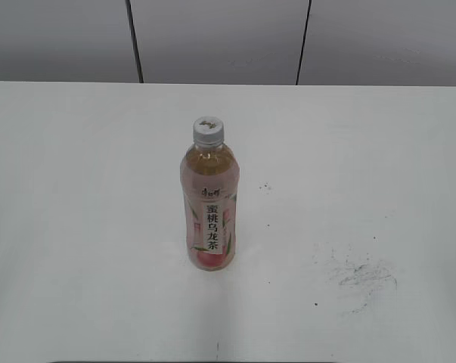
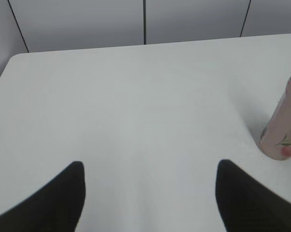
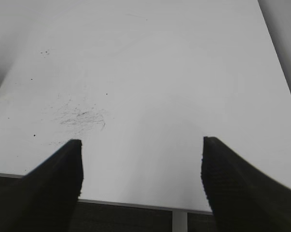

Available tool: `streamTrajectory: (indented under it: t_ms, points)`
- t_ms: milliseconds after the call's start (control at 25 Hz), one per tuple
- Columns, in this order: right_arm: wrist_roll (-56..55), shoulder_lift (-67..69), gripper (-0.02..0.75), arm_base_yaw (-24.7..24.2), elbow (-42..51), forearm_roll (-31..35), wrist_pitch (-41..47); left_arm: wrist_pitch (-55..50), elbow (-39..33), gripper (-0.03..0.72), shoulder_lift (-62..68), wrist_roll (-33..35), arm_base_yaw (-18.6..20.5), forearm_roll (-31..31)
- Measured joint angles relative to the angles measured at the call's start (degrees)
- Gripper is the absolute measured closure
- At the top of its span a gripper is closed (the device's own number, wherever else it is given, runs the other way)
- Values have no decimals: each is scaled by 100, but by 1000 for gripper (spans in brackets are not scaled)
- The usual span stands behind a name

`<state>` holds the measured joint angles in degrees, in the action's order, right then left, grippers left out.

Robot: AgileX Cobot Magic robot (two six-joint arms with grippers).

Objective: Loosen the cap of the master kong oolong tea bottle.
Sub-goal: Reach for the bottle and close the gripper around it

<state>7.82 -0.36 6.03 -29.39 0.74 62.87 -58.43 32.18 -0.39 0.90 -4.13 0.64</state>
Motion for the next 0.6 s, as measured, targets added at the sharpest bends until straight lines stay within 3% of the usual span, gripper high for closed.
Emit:
streamTrajectory:
  t_ms: [600]
  points:
    - [0,0,163,0,0,0,0,0,0,188,0,0,0,0]
